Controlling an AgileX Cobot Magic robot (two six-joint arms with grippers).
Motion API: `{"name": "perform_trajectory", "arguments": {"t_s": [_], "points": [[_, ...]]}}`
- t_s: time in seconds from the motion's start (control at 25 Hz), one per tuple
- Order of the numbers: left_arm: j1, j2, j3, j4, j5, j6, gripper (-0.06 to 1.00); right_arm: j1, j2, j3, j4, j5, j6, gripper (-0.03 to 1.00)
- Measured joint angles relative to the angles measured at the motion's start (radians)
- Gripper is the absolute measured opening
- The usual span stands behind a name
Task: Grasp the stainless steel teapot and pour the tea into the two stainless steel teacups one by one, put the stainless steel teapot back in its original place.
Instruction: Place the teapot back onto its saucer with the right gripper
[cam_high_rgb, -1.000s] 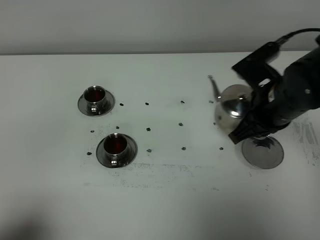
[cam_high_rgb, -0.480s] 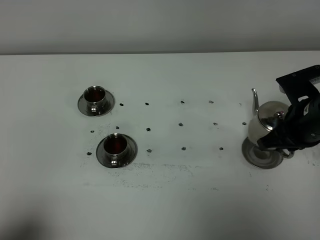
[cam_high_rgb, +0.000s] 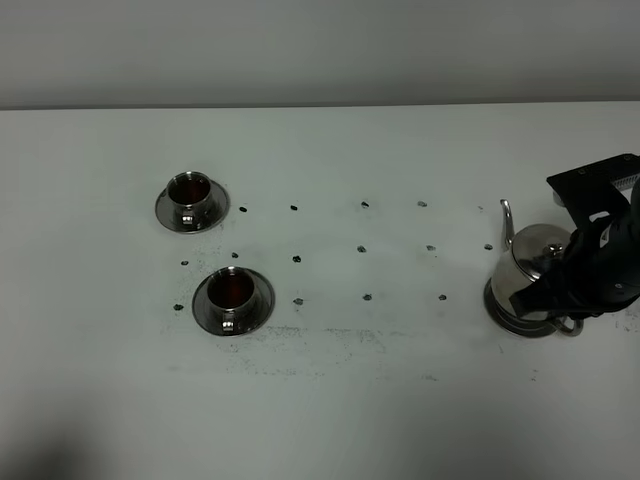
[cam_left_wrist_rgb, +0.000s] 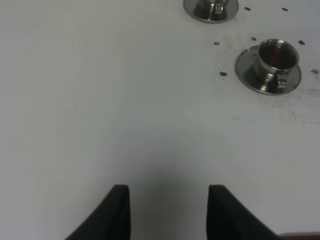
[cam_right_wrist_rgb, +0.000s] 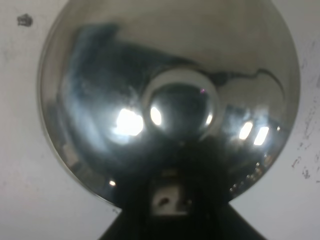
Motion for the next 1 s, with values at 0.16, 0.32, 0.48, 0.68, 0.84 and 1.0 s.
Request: {"name": "perform_trajectory", "arguments": {"t_s": [0.16, 0.32, 0.48, 0.68, 0.84, 1.0], "points": [[0.000, 0.000, 0.000, 0.000, 0.000, 0.000, 0.37, 0.000, 0.011, 0.007, 0.000, -0.003, 0.000, 0.22], [0.000, 0.000, 0.000, 0.000, 0.000, 0.000, 0.37, 0.000, 0.039, 0.007, 0.000, -0.023, 0.000, 0.22], [0.000, 0.000, 0.000, 0.000, 0.000, 0.000, 0.37, 0.000, 0.056, 0.007, -0.001, -0.043, 0.000, 0.22], [0.000, 0.000, 0.000, 0.000, 0.000, 0.000, 0.37, 0.000, 0.057, 0.007, -0.004, -0.047, 0.004, 0.22], [0.000, 0.000, 0.000, 0.000, 0.000, 0.000, 0.37, 0.000, 0.057, 0.007, -0.004, -0.047, 0.011, 0.22], [0.000, 0.000, 0.000, 0.000, 0.000, 0.000, 0.37, 0.000, 0.057, 0.007, -0.004, -0.049, 0.013, 0.31]]}}
